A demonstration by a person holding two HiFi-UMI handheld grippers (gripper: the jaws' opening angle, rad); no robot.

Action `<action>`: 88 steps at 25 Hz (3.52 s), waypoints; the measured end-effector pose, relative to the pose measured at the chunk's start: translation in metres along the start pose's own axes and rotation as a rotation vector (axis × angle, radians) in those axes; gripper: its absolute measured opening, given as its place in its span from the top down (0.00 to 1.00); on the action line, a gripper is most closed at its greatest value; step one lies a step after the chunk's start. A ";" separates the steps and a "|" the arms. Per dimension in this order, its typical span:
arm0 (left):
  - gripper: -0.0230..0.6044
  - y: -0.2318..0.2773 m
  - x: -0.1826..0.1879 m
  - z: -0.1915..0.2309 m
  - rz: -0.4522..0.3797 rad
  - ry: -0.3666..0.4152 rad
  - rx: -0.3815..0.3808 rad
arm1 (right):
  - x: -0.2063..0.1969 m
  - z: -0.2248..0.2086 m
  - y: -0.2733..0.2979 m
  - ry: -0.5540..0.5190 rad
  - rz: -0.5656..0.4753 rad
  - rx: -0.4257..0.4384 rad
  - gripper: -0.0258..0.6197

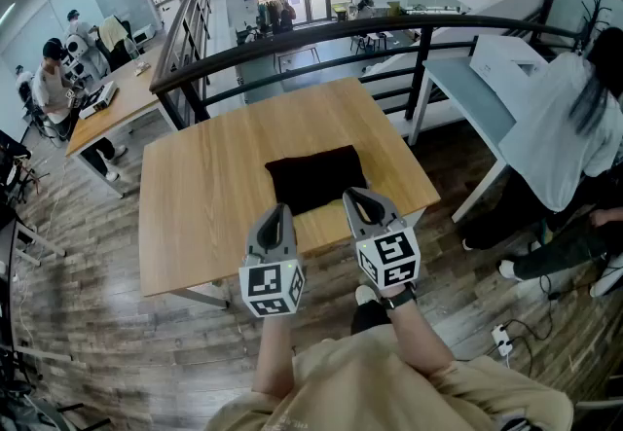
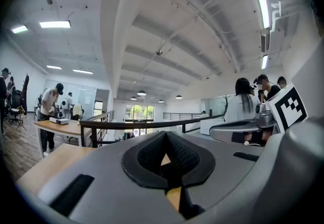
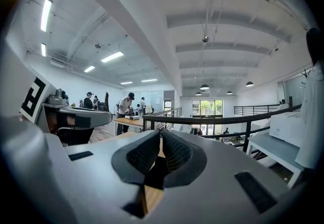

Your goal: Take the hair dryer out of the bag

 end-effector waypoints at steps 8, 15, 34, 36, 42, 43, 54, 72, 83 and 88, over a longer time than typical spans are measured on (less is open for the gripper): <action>0.94 0.044 -0.003 0.007 0.014 -0.020 0.017 | -0.006 -0.031 0.039 0.020 0.048 0.003 0.92; 0.94 0.108 0.001 0.014 0.017 -0.044 0.069 | 0.003 -0.072 0.092 -0.004 0.057 0.077 0.92; 0.94 0.243 -0.018 0.011 0.136 -0.065 0.136 | -0.007 -0.170 0.202 0.062 0.113 0.217 0.92; 0.94 0.257 -0.024 0.019 0.148 -0.066 0.116 | -0.013 -0.174 0.216 0.073 0.125 0.212 0.92; 0.94 0.287 -0.053 0.041 0.228 -0.075 0.040 | -0.028 -0.180 0.249 0.165 0.085 0.274 0.92; 0.94 0.291 -0.059 0.044 0.243 -0.074 0.025 | -0.035 -0.183 0.254 0.175 0.097 0.258 0.92; 0.94 0.326 -0.128 0.053 0.450 -0.038 -0.135 | -0.099 -0.203 0.276 0.218 0.277 0.174 0.92; 0.81 0.376 -0.201 0.005 0.675 0.121 -0.488 | -0.139 -0.224 0.283 0.201 0.384 0.133 0.92; 0.66 0.382 -0.263 -0.015 0.929 0.182 -0.642 | -0.146 -0.233 0.289 0.234 0.401 0.136 0.92; 0.75 0.383 -0.277 -0.016 0.969 0.201 -0.641 | -0.152 -0.238 0.286 0.239 0.414 0.126 0.92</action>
Point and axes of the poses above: the fingertips, and each gripper's own axes: y forward along the fingers, z to its left, x out of its top, the point moved 5 cm from there along -y, backward along the fingers, and after that the axes turned 3 degrees about y, right-handed, at the moved point
